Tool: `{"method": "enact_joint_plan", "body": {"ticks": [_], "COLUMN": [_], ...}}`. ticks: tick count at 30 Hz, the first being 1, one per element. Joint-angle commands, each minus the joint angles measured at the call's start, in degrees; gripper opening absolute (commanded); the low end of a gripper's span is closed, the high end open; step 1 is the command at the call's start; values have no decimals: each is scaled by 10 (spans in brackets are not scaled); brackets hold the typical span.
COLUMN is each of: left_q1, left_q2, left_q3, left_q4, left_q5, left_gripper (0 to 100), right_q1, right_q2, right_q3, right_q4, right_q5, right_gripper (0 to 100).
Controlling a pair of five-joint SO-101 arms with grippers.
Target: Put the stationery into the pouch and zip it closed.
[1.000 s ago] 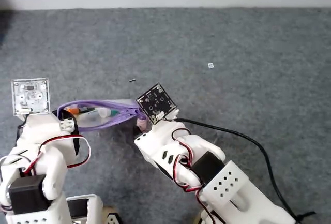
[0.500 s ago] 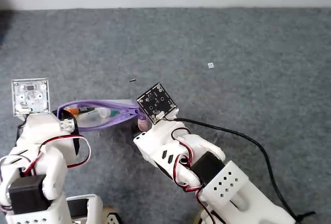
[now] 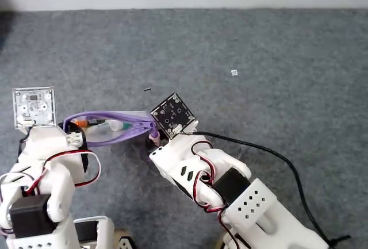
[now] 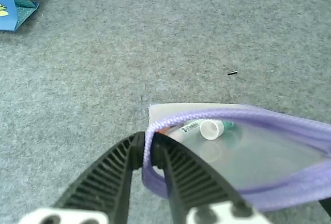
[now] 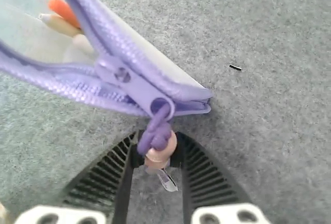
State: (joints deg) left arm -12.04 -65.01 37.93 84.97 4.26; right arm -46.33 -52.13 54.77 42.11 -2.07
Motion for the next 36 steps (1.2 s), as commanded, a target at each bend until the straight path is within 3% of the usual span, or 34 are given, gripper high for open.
{"method": "enact_joint_plan", "body": {"ticks": [1, 11, 18, 27, 36], "left_q1": [11, 12, 14, 14, 11], "left_q2": [11, 7, 7, 7, 7], "left_q3": [31, 27, -29, -201, -318], "left_q4": [-4, -2, 31, 129, 154], "left_q5": [5, -6, -102, -100, -100], "left_gripper": [11, 12, 20, 272, 282], "right_q1": [2, 74, 102, 103, 137], "right_q2": [-7, -11, -8, 26, 157], "right_q3": [-2, -63, -135, -161, -340], "right_q4": [-13, 4, 1, -70, -91], "right_q5": [17, 33, 52, 81, 86], "right_gripper": [43, 7, 7, 7, 7]}}
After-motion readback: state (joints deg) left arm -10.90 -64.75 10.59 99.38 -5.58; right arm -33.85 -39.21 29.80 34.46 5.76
